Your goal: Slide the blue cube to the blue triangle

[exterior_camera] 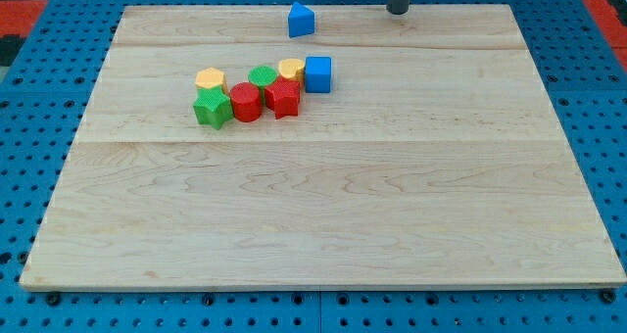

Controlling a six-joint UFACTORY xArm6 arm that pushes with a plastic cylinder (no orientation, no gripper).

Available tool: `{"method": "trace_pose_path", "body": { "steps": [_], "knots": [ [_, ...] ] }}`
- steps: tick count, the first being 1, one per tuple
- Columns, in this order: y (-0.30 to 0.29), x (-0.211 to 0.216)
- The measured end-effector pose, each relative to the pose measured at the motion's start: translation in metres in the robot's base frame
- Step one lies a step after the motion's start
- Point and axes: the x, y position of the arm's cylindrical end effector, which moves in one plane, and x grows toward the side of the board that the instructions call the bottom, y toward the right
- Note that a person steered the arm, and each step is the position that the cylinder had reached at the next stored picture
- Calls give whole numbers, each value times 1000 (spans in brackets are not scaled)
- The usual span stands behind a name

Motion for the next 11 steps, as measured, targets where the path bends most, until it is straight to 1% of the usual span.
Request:
{"method": "trace_pose_path", "body": {
  "steps": [1,2,3,4,5,6,7,8,9,10,11],
  "knots": [
    [-16,18],
    [22,41],
    [115,78],
    [81,138],
    [-2,139],
    [-57,156],
    [-88,167],
    [-114,104],
    [-121,61],
    [-88,68],
    [-83,68]
  ]
}}
